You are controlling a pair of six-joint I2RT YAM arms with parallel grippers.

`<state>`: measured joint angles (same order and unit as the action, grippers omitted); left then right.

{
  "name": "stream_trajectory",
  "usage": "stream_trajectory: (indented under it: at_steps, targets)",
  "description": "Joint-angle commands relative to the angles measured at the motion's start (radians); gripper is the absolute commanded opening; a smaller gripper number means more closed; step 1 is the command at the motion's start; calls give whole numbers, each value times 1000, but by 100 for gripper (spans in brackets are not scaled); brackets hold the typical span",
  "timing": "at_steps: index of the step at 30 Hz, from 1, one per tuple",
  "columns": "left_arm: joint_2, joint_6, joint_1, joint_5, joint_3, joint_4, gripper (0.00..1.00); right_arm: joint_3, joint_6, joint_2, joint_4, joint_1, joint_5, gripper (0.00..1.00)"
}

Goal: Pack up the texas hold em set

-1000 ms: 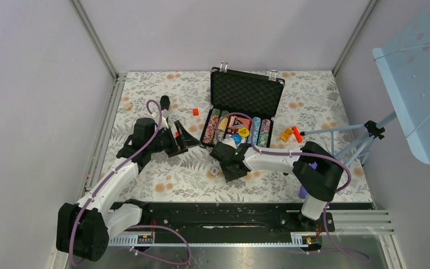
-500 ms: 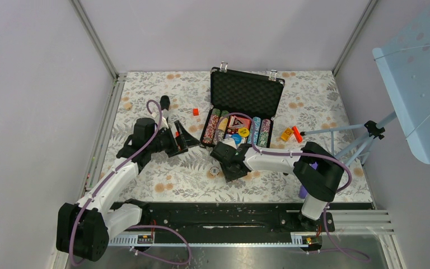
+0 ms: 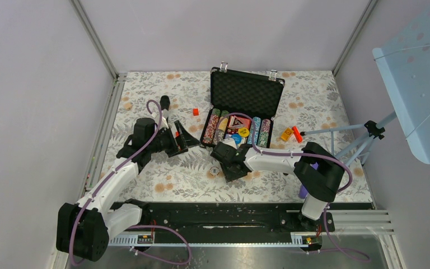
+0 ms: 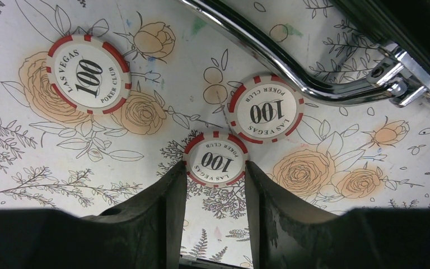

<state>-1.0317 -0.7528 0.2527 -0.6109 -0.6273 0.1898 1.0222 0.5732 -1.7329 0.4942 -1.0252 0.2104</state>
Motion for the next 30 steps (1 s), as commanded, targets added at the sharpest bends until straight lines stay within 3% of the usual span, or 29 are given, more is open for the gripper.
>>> stream_trajectory:
  at_steps: [1,23,27,30]
  targets:
    - [1,1,-7,-23,2,-31,95,-24,-13,20,14,4,5,0]
    - [6,7,-7,-20,0,-25,95,5,-17,56,42,3,12,1]
    - [4,7,-6,-21,0,-25,95,4,-15,72,37,4,26,37]
    - [7,7,-6,-22,0,-25,95,13,-19,66,37,4,21,51]
